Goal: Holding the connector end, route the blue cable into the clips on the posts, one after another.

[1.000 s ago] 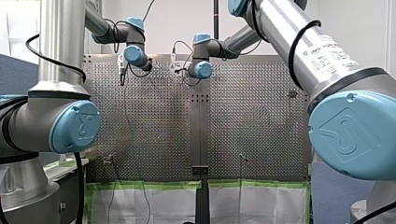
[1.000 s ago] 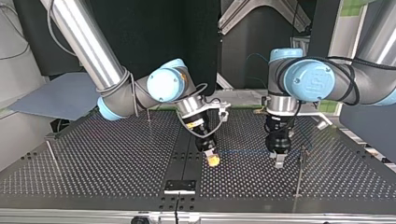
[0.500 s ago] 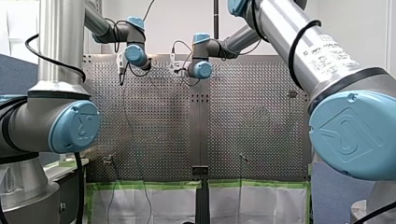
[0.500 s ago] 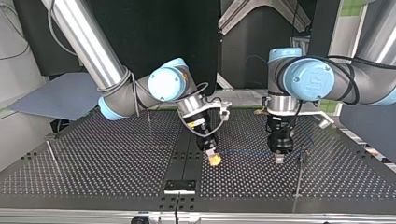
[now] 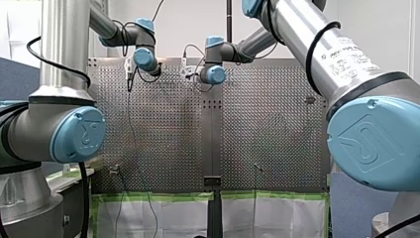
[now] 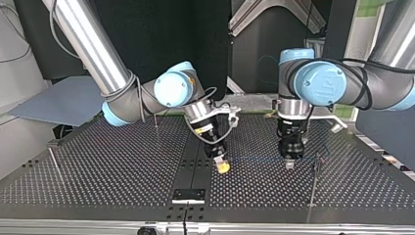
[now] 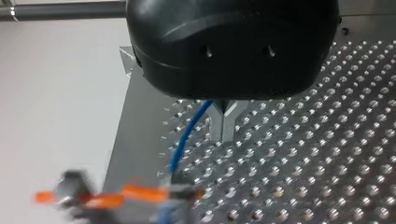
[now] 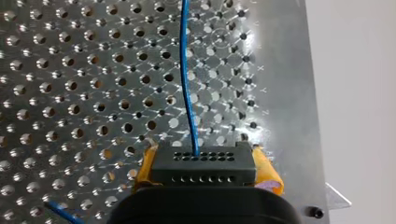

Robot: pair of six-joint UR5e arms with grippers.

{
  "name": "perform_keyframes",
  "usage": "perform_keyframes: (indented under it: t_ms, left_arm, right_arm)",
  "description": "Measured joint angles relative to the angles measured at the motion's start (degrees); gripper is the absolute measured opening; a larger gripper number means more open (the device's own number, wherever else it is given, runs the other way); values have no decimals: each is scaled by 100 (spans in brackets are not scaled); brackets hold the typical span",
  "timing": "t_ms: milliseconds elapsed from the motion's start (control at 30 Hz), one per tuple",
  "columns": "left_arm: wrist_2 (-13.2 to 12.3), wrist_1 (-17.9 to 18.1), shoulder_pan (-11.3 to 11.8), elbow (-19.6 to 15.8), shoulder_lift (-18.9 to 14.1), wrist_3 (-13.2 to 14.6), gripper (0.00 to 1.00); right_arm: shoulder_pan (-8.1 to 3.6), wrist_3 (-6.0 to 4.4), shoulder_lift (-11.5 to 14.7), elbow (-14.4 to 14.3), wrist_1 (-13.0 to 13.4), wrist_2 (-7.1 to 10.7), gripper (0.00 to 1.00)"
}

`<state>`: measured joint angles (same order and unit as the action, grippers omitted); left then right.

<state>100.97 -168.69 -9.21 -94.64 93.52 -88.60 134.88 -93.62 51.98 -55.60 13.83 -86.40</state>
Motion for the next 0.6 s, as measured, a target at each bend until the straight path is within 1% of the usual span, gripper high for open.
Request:
perform_keyframes:
  t_ms: [167, 333, 500, 600]
  left_arm:
    - [12, -165, -118, 0, 173, 27, 0]
    - [15, -195, -230, 0, 286, 13, 0]
    - [22, -218, -367, 0, 528, 5, 0]
    - [103, -187, -453, 0, 610, -32, 0]
  right_arm:
    - [-22, 8, -1, -184, -25, -6, 0]
    - [-43, 23, -1, -435, -29, -11, 0]
    - [-56, 31, -2, -661, -27, -29, 0]
    - [-78, 34, -2, -823, -17, -52, 0]
